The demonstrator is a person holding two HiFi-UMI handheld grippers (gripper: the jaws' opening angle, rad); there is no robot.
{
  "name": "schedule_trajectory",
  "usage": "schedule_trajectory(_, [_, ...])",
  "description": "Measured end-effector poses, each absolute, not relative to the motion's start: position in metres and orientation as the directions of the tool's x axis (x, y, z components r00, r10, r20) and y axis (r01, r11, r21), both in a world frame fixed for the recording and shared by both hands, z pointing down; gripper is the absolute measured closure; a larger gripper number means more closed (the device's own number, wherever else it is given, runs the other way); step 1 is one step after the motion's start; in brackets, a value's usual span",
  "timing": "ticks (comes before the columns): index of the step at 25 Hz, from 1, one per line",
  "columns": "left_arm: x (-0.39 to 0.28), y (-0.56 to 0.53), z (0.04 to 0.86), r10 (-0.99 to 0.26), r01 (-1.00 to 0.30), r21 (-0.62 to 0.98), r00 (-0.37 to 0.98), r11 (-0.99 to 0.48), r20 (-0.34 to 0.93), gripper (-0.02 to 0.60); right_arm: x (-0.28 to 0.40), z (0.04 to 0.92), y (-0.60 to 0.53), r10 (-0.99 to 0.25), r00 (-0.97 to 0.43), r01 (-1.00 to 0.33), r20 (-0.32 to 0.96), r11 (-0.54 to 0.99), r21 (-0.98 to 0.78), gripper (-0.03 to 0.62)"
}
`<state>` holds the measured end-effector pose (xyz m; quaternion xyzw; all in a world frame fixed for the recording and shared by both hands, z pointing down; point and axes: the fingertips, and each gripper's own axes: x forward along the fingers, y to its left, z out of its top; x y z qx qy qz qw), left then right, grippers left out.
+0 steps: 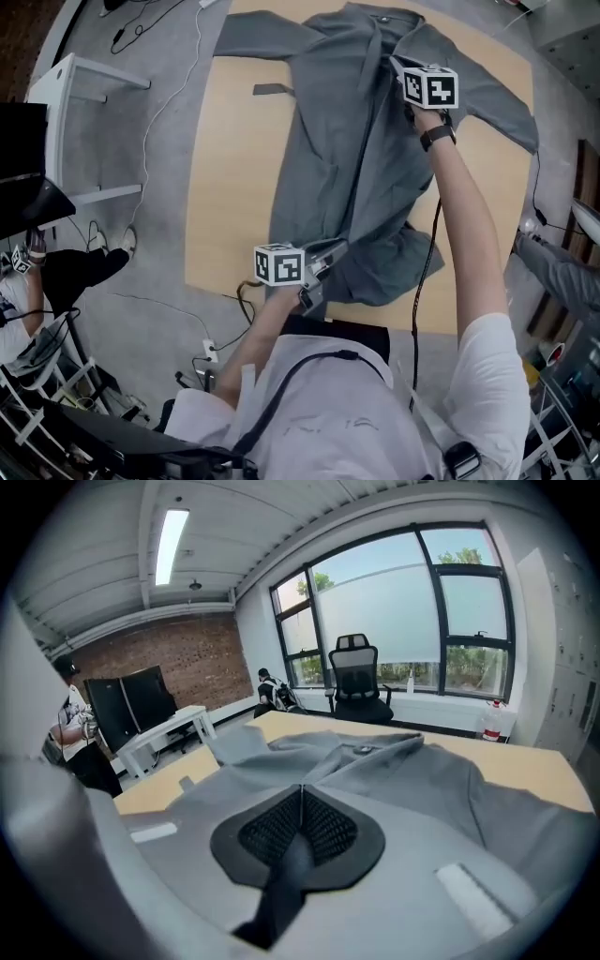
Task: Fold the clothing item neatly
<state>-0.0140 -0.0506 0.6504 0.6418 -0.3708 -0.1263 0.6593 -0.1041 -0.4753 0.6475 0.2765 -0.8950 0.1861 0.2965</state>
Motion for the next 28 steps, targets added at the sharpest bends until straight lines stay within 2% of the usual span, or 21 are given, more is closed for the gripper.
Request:
schedule_trajectory(4, [-0.015,-0.051,0.666,-0.626,-0.294,0.941,0.706,0.169,0.333,0.577,-0.124,0.691,-0.461,-0.332,-0.632,-0.597,0.700,0.784,-0.168,0.562])
schedule_trajectory(5, [-0.016,-0.050,0.670,-0.618,-0.303,0.937,0.707,0.174,0.344,0.577,-0.127,0.692,-0.458,-0.325,-0.638,-0.591,0.698,0.787,-0.174,0.520])
schedule_trajectory(7, [-0.020,-0.049,0.674,-0.613,-0.331,0.929,0.703,0.167,0.361,0.575,-0.125,0.676,-0.450,-0.340,-0.662,-0.588,0.668,0.788,-0.182,0.391])
schedule_trajectory(8, [-0.021,-0.048,0.673,-0.613,-0.350,0.924,0.700,0.153,0.367,0.574,-0.119,0.661,-0.445,-0.359,-0.673,-0.591,0.647,0.787,-0.179,0.372])
schedule_trajectory(9, [-0.023,-0.046,0.672,-0.609,-0.379,0.916,0.698,0.134,0.378,0.561,-0.110,0.646,-0.438,-0.378,-0.682,-0.595,0.626,0.785,-0.174,0.387])
schedule_trajectory(11, [-0.029,-0.039,0.673,-0.579,-0.472,0.877,0.693,0.085,0.429,0.483,-0.086,0.616,-0.418,-0.412,-0.698,-0.605,0.585,0.777,-0.175,0.408])
schedule_trajectory(15, [-0.048,-0.014,0.672,-0.528,-0.663,0.749,0.643,-0.021,0.555,0.468,-0.030,0.573,-0.351,-0.454,-0.717,-0.616,0.529,0.767,-0.178,0.425])
schedule_trajectory(21, [-0.059,0.004,0.649,-0.538,-0.728,0.673,0.623,-0.131,0.568,0.469,0.040,0.563,-0.211,-0.441,-0.705,-0.591,0.555,0.798,-0.116,0.427])
schedule_trajectory(23, [-0.058,0.007,0.641,-0.540,-0.740,0.651,0.622,-0.169,0.567,0.469,0.054,0.573,-0.160,-0.401,-0.702,-0.559,0.588,0.822,-0.107,0.427])
schedule_trajectory(25, [-0.055,0.013,0.635,-0.540,-0.747,0.636,0.623,-0.194,0.566,0.469,0.068,0.588,-0.107,-0.341,-0.675,-0.507,0.654,0.859,-0.075,0.462])
schedule_trajectory(28, [-0.051,0.018,0.626,-0.550,-0.754,0.622,0.617,-0.210,0.563,0.469,0.089,0.609,-0.044,-0.240,-0.625,-0.410,0.743,0.910,-0.051,0.464])
